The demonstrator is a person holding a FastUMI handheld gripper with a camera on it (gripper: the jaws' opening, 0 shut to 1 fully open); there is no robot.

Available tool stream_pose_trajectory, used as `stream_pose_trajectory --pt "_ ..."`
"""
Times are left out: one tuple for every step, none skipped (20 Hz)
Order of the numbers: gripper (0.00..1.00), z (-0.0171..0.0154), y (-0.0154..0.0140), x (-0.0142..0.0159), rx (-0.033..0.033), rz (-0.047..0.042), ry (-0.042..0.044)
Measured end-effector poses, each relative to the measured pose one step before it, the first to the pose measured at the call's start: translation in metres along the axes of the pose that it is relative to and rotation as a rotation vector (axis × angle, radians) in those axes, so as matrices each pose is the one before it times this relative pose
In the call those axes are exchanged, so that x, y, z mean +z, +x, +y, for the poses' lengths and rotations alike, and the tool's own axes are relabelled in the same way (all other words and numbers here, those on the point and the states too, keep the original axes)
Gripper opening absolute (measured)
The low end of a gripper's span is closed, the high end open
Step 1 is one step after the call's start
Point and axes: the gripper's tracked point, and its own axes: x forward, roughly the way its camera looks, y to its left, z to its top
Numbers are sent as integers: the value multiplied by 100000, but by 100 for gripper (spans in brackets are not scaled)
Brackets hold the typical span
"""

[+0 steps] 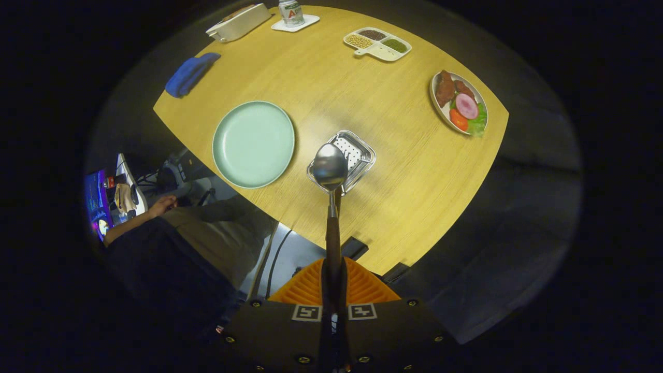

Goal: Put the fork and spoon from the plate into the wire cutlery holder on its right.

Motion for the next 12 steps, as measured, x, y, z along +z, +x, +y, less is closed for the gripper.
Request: stream_pose_trajectory --pt "4 -276 223 80 721 1048 756" --pt "4 -497 -399 -182 354 1442 829" --pt "4 -396 181 134 -457 1274 196" --pt "4 -264 155 331 -313 795 -273" --pt "4 -130 299 318 130 885 -128" --pt "4 -46 280 436 280 1255 -559" --pt "4 -97 463 285 284 1363 -860" --pt "4 -155 442 235 7 1608 -986" --pt "4 151 1078 923 -29 1362 -1109" --pt "4 -224 -174 -90 176 1516 -900" --pt "4 -20 441 347 494 1571 -884" --pt "4 172 1041 781 205 1638 -871"
